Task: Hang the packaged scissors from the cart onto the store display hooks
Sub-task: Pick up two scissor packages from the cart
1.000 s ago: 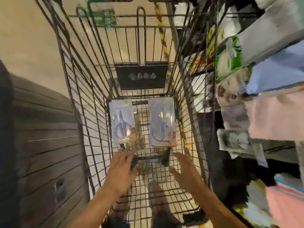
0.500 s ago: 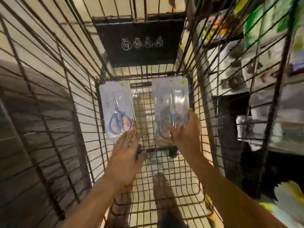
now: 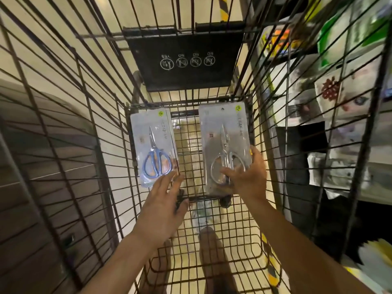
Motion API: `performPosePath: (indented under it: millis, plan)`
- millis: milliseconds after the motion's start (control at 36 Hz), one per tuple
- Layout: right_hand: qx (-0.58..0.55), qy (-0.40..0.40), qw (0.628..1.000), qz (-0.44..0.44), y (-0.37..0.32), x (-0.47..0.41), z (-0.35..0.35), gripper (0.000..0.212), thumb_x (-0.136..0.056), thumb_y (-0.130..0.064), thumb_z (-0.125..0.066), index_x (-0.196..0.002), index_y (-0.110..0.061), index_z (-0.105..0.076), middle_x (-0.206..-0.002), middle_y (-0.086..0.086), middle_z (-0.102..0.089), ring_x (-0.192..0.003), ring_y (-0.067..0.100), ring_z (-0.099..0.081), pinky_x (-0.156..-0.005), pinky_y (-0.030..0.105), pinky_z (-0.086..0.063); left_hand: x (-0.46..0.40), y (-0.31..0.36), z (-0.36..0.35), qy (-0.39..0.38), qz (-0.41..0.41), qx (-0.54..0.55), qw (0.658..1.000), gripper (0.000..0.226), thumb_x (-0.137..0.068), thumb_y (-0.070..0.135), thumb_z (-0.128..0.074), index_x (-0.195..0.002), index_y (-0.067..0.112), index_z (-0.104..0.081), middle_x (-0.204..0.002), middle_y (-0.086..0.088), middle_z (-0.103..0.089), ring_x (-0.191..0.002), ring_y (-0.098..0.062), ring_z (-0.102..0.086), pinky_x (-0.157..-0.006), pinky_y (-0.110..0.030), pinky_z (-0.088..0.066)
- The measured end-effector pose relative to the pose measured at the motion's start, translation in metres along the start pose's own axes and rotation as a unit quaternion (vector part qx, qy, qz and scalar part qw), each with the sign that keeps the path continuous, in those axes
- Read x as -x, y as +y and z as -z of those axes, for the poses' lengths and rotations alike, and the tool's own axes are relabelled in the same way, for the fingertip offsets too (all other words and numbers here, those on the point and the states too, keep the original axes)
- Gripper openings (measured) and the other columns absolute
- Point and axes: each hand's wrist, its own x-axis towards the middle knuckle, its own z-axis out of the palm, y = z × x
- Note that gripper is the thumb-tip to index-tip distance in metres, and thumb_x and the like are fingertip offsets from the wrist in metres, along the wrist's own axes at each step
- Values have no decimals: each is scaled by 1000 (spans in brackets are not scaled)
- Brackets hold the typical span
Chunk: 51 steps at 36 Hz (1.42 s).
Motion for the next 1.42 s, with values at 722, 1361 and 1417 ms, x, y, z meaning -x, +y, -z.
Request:
performPosePath:
  millis: [722, 1361, 1417]
  plan:
    - [-229, -286, 929, -50, 4, 98, 0, 64, -100, -28, -62, -151, -48, -29, -143, -5, -58, -125, 24, -63, -91, 58, -57, 10, 30, 41, 46, 128, 547, 826, 102, -82, -10, -72, -153, 48, -27, -122, -1, -74, -111, -20, -71, -94, -37, -57]
    - [-4, 17, 1000, -11, 16, 9, -20, 112, -76, -38, -84, -160, -22, -10, -154, 12, -35, -140, 32, -40, -103, 57, -50, 20, 15, 34, 171, 162, 496, 836, 97, -85, -21, -64, -154, 39, -32, -109, 9, -75, -94, 1, -73, -67, -16, -58]
    - [-13, 22, 1000, -19, 15, 10, -20, 110, -77, -39, -83, -159, -23, -13, -152, 12, -38, -137, 31, -43, -102, 57, -51, 20, 16, 35, 169, 161, 499, 834, 97, -85, -20, -64, -153, 41, -32, -105, 14, -77, -96, 0, -73, -70, -20, -60]
